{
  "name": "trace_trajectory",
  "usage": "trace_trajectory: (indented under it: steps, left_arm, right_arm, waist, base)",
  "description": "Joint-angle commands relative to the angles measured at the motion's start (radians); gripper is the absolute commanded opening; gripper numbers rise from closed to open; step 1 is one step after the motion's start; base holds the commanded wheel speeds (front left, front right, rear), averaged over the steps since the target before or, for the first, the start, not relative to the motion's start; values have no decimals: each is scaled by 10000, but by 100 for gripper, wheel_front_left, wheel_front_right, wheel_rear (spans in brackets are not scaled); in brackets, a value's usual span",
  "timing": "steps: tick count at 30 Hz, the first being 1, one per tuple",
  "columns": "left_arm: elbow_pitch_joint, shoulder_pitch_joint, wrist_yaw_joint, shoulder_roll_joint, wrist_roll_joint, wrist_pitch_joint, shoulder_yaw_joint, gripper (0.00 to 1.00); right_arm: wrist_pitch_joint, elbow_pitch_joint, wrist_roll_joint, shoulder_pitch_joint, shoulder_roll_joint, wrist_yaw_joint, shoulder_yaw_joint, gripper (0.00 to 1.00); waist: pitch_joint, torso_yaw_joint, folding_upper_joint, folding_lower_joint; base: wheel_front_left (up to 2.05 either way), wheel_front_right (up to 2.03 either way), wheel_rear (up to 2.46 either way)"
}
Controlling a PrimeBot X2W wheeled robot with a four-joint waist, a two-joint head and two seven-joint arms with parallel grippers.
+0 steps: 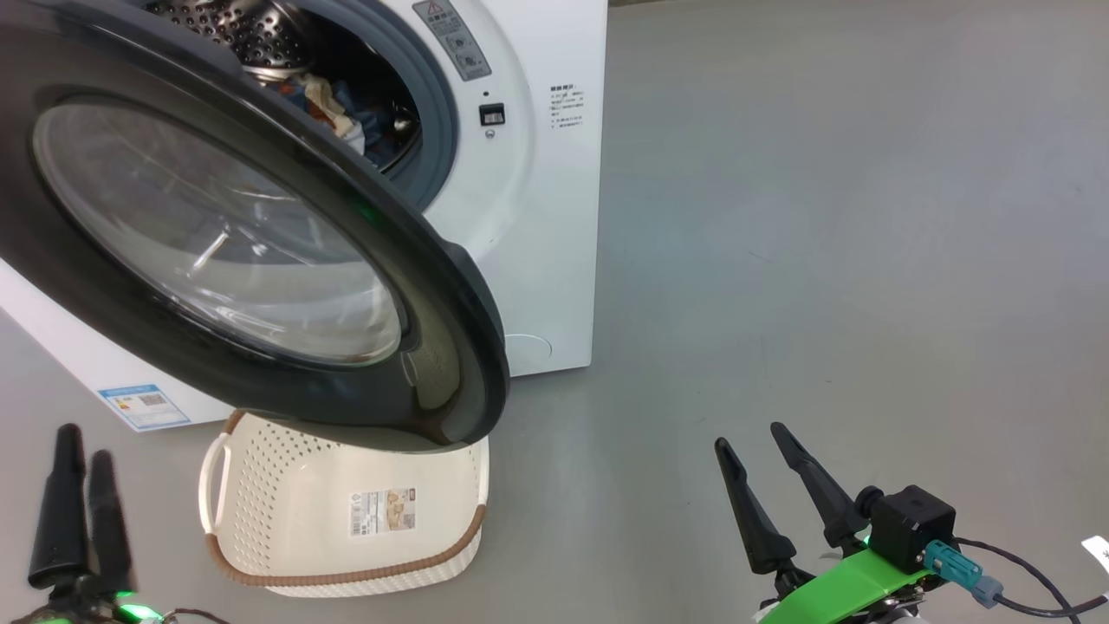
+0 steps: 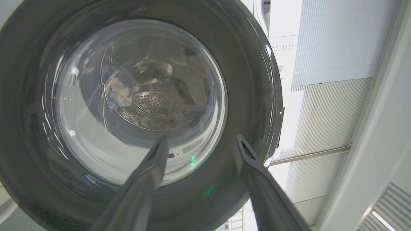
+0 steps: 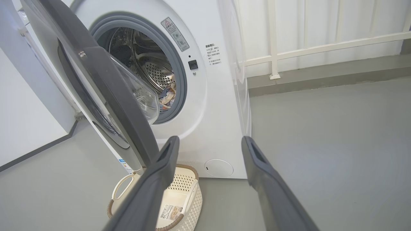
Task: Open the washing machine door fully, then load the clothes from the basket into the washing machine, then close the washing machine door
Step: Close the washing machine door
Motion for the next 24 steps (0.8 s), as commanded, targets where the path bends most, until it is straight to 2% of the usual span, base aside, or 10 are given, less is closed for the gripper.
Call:
trace_trajectory:
  steps: [1, 3, 6, 9, 11, 14, 16, 18, 24]
  left_arm:
    - [-411, -50, -105, 191, 643, -305, 312, 100]
    - [-568, 12, -105, 202, 1548, -861, 214, 100]
    - [-676, 138, -105, 530, 3074, -1921, -86, 100]
    - [-289, 407, -105, 1263, 5367, -3350, -605, 100]
    - [132, 507, -105, 1580, 7068, -3715, -817, 100]
    - [388, 443, -105, 1407, 9315, -3788, -590, 100]
    - [343, 410, -105, 1013, 10367, -3792, -398, 100]
    - [234, 451, -105, 900, 11417, -3794, -436, 100]
    - [196, 729, -105, 597, 13555, -3796, -355, 100]
  right_arm:
    - [-118, -248, 84, -56, 59, 16, 305, 100]
    - [-118, -263, 69, -49, 59, 16, 311, 100]
    - [-118, -283, 61, -47, 59, 16, 312, 100]
    - [-118, -301, 49, -56, 59, 16, 342, 100]
    - [-118, -310, 45, -64, 59, 16, 349, 100]
    - [-118, -339, 34, -76, 59, 16, 349, 100]
    - [-118, -367, 34, -74, 59, 16, 357, 100]
    - [-118, -383, 32, -68, 59, 16, 366, 100]
    - [-118, -425, -13, -52, 59, 16, 361, 100]
  waist:
    - [-15, 4, 0, 1]
    - [-24, 8, 0, 1]
    - [-48, 14, 0, 1]
    - [-74, -2, 0, 1]
    - [-80, -8, 0, 1]
    - [-70, -7, 0, 1]
    - [-55, -11, 0, 1]
    - [-53, -22, 0, 1]
    - [-77, -67, 0, 1]
  base:
    - [0, 0, 0]
    - [0, 0, 0]
    - [0, 0, 0]
    - [0, 0, 0]
    - [0, 0, 0]
    - [0, 0, 0]
    - [0, 0, 0]
    - [0, 0, 0]
    - [0, 0, 0]
